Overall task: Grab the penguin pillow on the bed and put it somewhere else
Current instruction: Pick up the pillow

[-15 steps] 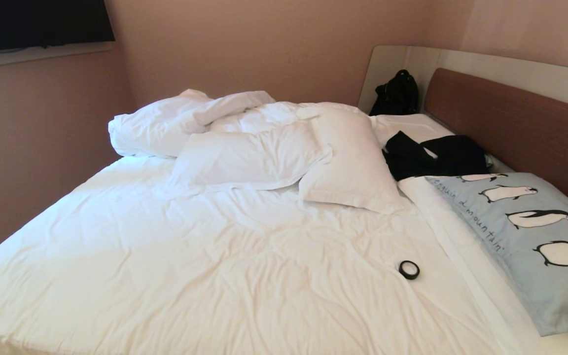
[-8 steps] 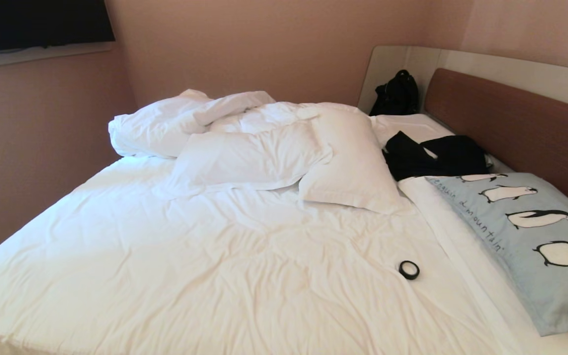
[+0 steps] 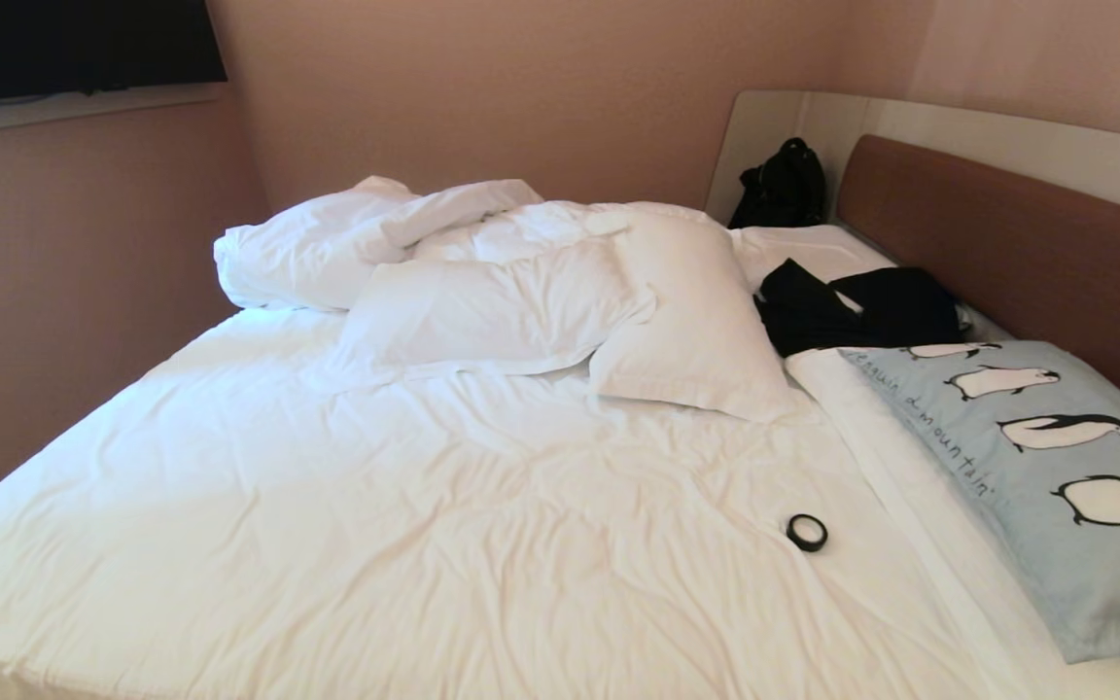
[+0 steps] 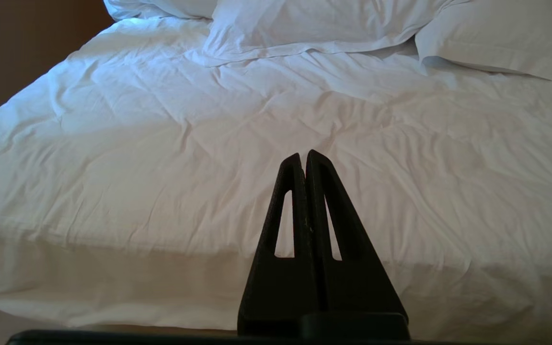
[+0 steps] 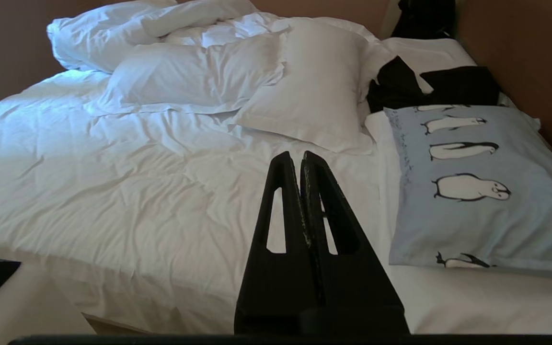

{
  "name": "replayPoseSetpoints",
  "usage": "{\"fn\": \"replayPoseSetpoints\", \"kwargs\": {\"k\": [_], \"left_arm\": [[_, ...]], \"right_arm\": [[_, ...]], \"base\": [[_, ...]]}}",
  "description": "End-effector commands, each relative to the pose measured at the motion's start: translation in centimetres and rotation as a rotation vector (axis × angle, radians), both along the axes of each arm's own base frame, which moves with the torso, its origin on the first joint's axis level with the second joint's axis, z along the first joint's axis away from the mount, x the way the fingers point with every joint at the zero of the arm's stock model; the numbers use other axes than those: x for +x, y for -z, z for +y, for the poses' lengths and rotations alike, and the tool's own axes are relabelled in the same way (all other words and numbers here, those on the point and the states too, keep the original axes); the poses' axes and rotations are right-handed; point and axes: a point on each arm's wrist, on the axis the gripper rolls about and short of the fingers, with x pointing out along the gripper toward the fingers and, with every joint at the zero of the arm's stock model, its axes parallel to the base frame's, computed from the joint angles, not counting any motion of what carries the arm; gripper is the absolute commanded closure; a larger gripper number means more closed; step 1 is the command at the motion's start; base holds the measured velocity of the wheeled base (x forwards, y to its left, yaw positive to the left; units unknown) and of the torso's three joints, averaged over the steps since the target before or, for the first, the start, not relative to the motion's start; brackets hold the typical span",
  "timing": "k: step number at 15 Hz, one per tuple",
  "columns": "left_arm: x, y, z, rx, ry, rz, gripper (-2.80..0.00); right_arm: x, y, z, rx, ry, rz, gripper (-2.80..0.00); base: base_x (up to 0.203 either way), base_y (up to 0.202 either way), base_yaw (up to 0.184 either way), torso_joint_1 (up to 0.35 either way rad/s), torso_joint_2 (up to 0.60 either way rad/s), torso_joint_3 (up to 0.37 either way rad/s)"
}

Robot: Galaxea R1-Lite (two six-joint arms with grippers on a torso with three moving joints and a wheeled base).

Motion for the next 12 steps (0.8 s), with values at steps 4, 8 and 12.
{"fn": "replayPoseSetpoints", "kwargs": {"k": [4,8,12], "left_arm": [[0.0,0.0,0.0,0.000,0.000,0.001,0.00],[0.0,0.0,0.0,-0.001,0.000,0.001,0.00],[0.0,0.0,0.0,0.000,0.000,0.001,0.00]], "right_arm": [[-0.2,2.0,-0.8,0.013,0.192,-0.014,0.00],[-0.4,5.1,-0.9,-0.071,0.205,-0.115,0.00],[1.0,7.2,-1.1,-0.095,0.250,-0.063,0.00]], "base": [[0.000,0.000,0.000,0.000,0.00,0.000],[0.000,0.000,0.000,0.000,0.00,0.000],[0.000,0.000,0.000,0.000,0.00,0.000]]}}
